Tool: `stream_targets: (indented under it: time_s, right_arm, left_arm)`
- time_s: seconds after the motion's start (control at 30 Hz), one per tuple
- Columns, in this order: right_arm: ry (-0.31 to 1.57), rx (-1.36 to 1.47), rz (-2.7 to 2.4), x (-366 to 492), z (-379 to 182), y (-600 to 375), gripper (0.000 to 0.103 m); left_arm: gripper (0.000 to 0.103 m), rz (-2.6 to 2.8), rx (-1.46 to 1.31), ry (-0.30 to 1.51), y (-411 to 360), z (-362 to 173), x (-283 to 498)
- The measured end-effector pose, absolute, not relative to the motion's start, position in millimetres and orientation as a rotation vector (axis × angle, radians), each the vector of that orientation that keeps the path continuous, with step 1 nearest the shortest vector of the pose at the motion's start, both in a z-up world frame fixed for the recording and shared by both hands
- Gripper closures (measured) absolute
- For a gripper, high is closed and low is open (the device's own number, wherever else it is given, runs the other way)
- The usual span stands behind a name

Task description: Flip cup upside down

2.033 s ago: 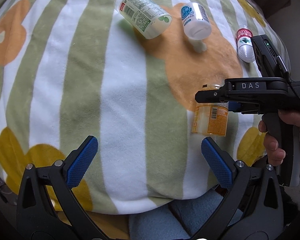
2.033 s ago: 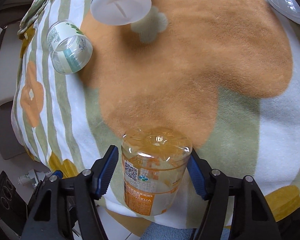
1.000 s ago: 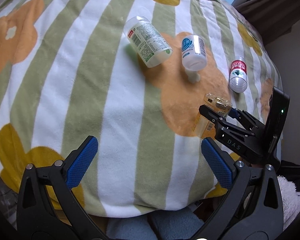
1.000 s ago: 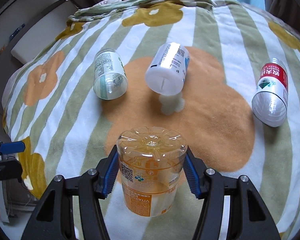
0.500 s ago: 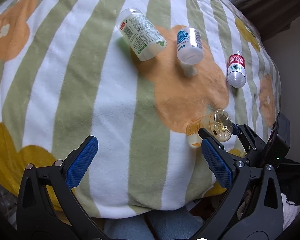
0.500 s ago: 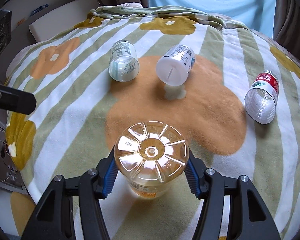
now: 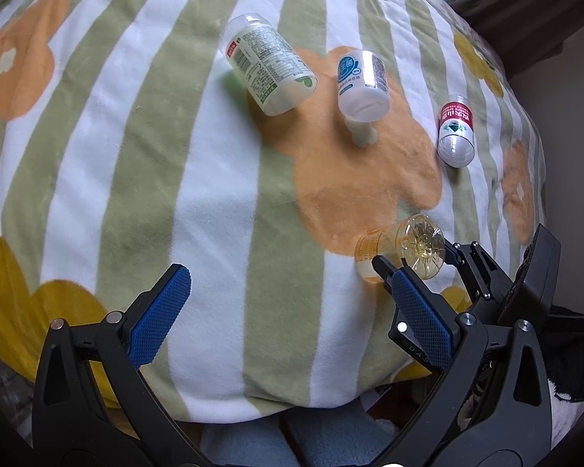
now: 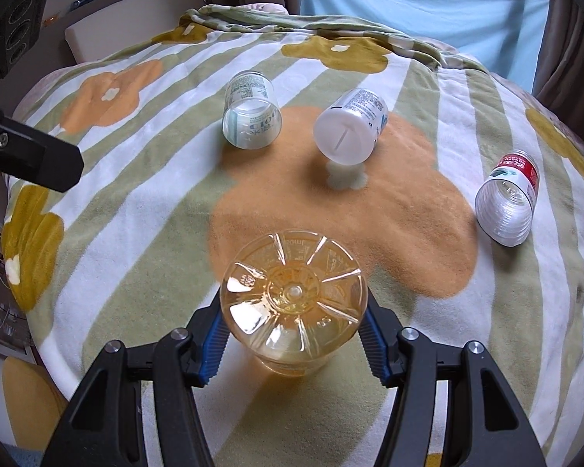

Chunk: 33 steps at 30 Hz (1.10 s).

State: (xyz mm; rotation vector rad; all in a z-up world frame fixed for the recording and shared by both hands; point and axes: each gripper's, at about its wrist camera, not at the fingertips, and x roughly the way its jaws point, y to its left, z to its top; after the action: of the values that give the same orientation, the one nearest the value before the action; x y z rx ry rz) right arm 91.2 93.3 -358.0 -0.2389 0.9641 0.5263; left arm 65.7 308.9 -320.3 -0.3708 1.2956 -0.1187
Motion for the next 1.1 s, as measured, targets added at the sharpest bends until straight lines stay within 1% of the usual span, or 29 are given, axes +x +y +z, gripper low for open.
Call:
stream_targets:
  time_s: [0.03,0.07,0.1,0.13,0.27,0.53,0.7,0.77,0.87,1.1]
  right_arm:
    - [0.972,-0.247,0.533,91.6,-358.4,94.0,0.029]
    - [0.984,-0.259,0.536,92.0,-359.6,95.2,0.018]
    - [0.984,-0.269,0.539,91.2,-359.7,95.9,0.004]
    - [0.968,-0.273,0.538,89.7,-358.4,96.0,0.001]
    - [0.943,-0.280,0.531,86.8,-355.2,96.5,0.001]
    - [0.956,-0.279,0.526,88.1,-352.2,95.4,0.001]
    - [0.954,-0.294,0.518,85.4,-332.3,92.1,0.001]
    - [0.979,-0.279,0.529,86.3,-316.6,89.1,0.001]
    - [0.993,-0.252,0.518,86.1,-279.1,82.7,0.001]
    - [0.895,-0.106,0.319,80.5,-139.1,51.4,0.001]
  left_arm:
    - [0.000,-0.119,-0.370,1.294,308.7,-319.7,65.2]
    - [0.000,-0.118,-0.370,1.292,308.6,-319.1,64.7]
    - [0.000,-0.118,-0.371,1.291,309.2,-318.2,64.2]
    - [0.000,-0.118,-0.373,1.290,309.5,-317.8,63.8]
    - [0.000,-0.117,-0.375,1.290,310.3,-317.1,62.9]
    - [0.000,-0.117,-0.376,1.282,312.2,-315.9,59.9]
    - [0.000,-0.116,-0.403,1.237,316.0,-297.2,56.2]
    - [0.000,-0.116,-0.407,1.196,316.6,-276.9,54.6]
    - [0.000,-0.121,-0.385,1.110,315.5,-231.5,52.3]
    - [0.000,-0.095,-0.284,0.850,314.2,-89.8,40.4]
